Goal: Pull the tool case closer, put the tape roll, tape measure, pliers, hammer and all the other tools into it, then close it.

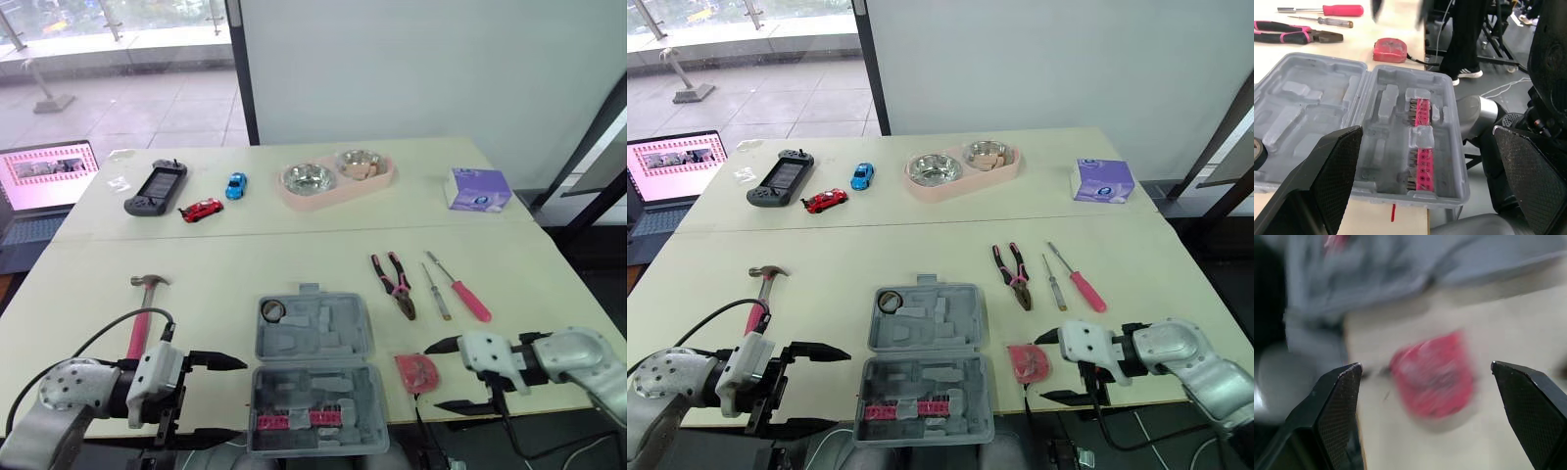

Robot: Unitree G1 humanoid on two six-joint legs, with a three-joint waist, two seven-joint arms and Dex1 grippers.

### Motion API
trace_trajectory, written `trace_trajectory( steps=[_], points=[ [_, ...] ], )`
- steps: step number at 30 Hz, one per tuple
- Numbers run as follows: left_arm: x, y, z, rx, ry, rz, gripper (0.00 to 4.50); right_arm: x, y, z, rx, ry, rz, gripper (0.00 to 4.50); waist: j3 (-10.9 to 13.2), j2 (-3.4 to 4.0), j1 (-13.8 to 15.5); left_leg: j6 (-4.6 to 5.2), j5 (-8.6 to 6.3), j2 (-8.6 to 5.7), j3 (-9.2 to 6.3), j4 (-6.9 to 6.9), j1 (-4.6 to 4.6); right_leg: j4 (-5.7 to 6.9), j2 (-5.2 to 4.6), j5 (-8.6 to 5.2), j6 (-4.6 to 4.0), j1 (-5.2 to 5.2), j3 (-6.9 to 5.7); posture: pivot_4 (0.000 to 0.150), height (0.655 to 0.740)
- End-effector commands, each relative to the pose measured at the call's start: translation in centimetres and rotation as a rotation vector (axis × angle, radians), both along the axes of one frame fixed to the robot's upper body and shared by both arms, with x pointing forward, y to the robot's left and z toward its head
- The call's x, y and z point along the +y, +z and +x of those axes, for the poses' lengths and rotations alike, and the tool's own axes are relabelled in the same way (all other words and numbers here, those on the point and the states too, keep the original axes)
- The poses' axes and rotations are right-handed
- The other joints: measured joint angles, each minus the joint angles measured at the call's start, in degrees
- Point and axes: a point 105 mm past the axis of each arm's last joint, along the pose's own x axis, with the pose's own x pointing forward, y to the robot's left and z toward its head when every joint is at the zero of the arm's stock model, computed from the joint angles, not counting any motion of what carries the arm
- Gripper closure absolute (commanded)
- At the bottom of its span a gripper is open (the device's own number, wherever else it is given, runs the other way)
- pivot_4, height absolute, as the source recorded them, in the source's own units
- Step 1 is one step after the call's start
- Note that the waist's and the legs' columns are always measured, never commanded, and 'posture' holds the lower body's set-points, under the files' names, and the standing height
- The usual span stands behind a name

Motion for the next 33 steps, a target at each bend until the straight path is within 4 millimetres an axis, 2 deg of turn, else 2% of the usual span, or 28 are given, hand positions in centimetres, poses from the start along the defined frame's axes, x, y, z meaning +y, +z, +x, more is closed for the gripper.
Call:
trace_trajectory(
  steps=[1, 5, 8, 15, 22, 26, 29, 33],
  points=[
    [-0.1, 0.6, 0.0, -0.027, -0.005, 0.001, 0.0, -0.2, 0.0, 1.3, -0.08, 0.077, -0.046, 0.04, 0.0, 0.02, -0.1, 0.0, 0.0, 0.01, 0.0, 0.0, 0.01, 0.03, 0.0, 0.01, -0.01, -0.01, 0.0, 0.15, 0.736],
    [0.0, 0.7, -0.2, -0.027, 0.003, 0.003, 0.0, -0.2, -1.2, 2.3, -0.099, 0.082, -0.069, 0.04, 0.0, 0.01, 0.4, 0.0, 0.0, 0.0, -0.03, -0.04, -0.01, 0.04, 0.01, 0.0, -0.03, -0.04, 0.0, 0.15, 0.736],
    [0.1, 0.7, -0.3, -0.027, 0.01, 0.005, 0.0, -0.2, -2.1, 2.3, -0.088, 0.097, -0.088, 0.04, 0.0, -0.04, 0.5, 0.0, 0.0, 0.0, -0.04, -0.03, -0.02, 0.01, 0.0, 0.01, -0.04, -0.03, 0.0, 0.15, 0.736],
    [0.0, 0.7, -0.6, -0.025, 0.027, 0.008, 0.0, 0.1, -3.3, 2.6, -0.065, 0.093, -0.102, 0.04, -0.4, -0.59, 0.3, 0.0, 0.0, 0.02, -0.05, -0.05, 0.12, 0.03, 0.03, -0.05, -0.18, 0.09, 0.0, 0.15, 0.736],
    [0.4, 0.8, -0.7, -0.022, 0.041, 0.017, 0.0, 0.6, -1.3, 2.8, -0.036, 0.059, -0.024, 0.04, -0.4, -0.66, 0.5, 0.0, 0.0, 0.02, -0.07, -0.05, 0.16, 0.02, 0.03, -0.08, -0.23, 0.16, 0.0, 0.15, 0.736],
    [0.4, 0.8, -0.7, -0.02, 0.041, 0.018, 0.0, 0.5, 0.5, 2.0, -0.009, 0.097, -0.007, 0.04, -0.3, -0.4, 0.6, 0.0, 0.0, 0.0, -0.07, -0.05, 0.06, 0.01, 0.02, -0.08, -0.23, 0.08, 0.0, 0.15, 0.736],
    [0.3, 0.7, -0.6, -0.019, 0.039, 0.018, 0.0, 0.5, 0.5, 1.7, -0.005, 0.112, -0.028, 0.04, -0.3, -0.34, 0.5, 0.0, 0.0, -0.01, -0.07, -0.04, 0.05, 0.02, 0.0, -0.05, -0.17, 0.06, 0.0, 0.15, 0.736],
    [0.3, 0.7, -0.6, -0.018, 0.037, 0.017, 0.0, 0.4, -0.7, 1.9, -0.014, 0.087, -0.049, 0.04, -0.2, -0.32, 0.4, 0.0, 0.0, 0.0, -0.05, -0.04, 0.07, 0.03, 0.01, -0.05, -0.16, 0.06, 0.0, 0.15, 0.736]
  ],
)
